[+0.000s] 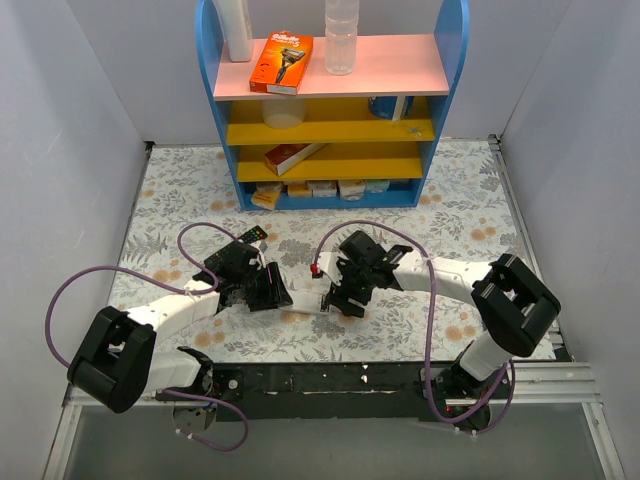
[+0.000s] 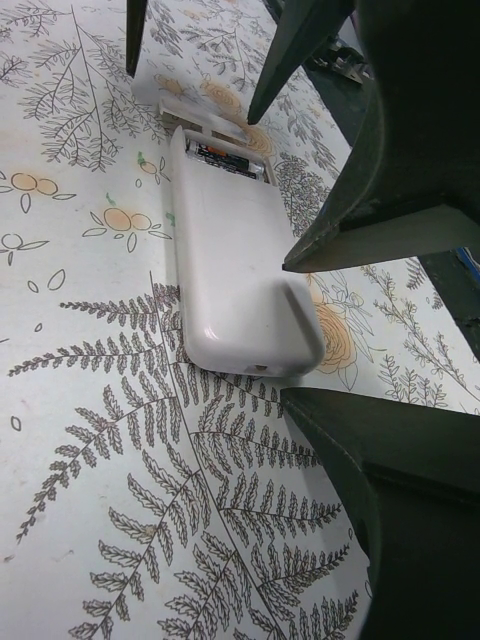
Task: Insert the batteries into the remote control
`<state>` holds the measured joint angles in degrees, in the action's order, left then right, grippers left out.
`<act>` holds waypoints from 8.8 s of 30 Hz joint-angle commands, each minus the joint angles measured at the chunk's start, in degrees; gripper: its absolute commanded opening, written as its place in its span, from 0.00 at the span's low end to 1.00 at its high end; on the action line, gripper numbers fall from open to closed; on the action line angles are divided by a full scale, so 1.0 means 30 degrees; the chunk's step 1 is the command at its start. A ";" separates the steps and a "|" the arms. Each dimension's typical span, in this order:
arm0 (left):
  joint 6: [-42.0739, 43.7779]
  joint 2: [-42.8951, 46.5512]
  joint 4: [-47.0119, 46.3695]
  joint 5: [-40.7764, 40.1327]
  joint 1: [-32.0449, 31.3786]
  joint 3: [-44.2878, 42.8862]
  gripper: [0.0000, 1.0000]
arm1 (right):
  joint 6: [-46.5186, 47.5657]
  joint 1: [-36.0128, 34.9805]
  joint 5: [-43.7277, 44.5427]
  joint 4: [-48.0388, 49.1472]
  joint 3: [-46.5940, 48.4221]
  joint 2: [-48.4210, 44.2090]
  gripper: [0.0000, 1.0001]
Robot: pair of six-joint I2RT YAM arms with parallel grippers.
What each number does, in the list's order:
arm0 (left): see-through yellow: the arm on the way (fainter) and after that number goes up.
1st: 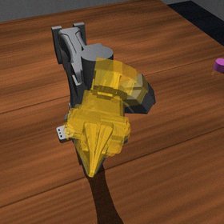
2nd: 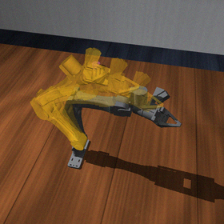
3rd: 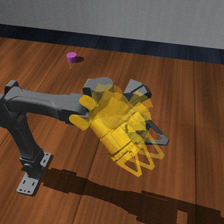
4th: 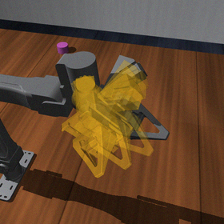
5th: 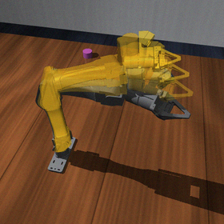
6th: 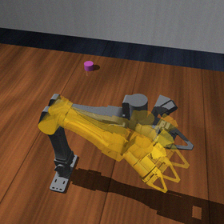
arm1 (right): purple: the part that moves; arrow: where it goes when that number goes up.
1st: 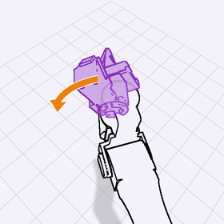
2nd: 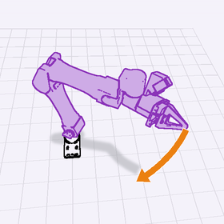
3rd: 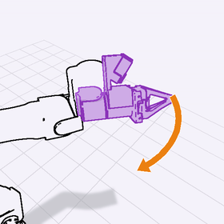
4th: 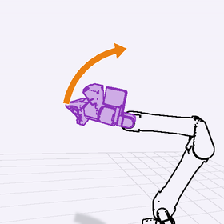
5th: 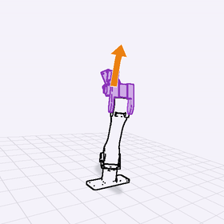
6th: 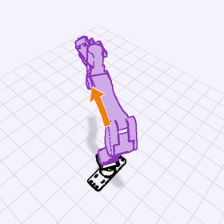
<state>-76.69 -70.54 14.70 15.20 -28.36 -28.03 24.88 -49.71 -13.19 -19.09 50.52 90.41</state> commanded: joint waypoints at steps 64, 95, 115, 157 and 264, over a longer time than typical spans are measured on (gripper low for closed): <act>0.0395 0.0018 0.0901 -0.0848 -0.0039 -0.0412 0.50 | -0.0092 -0.2677 0.1702 -0.1810 0.4048 0.2470 0.59; 0.0366 0.0106 0.0931 -0.0878 -0.0039 -0.0412 0.50 | -0.0121 -0.2677 0.1058 -0.2630 0.4663 0.2793 0.63; 0.0337 0.0311 0.0960 -0.0848 -0.0039 -0.0324 0.50 | -0.2754 -0.2151 0.1702 -0.1050 0.4195 0.0392 0.62; 0.0396 0.0077 0.0960 -0.0790 -0.0039 -0.0441 0.50 | -0.3578 -0.0480 0.1555 -0.0374 0.4399 0.3056 0.43; 0.0132 0.0545 0.0901 -0.0292 -0.0039 -0.0295 0.46 | -0.6535 -0.0948 -0.0262 -0.0609 0.3755 0.2031 0.28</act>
<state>-76.40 -70.37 16.53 14.39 -28.36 -28.67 7.27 -52.21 -14.90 -19.99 60.20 98.19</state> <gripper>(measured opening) 0.460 0.279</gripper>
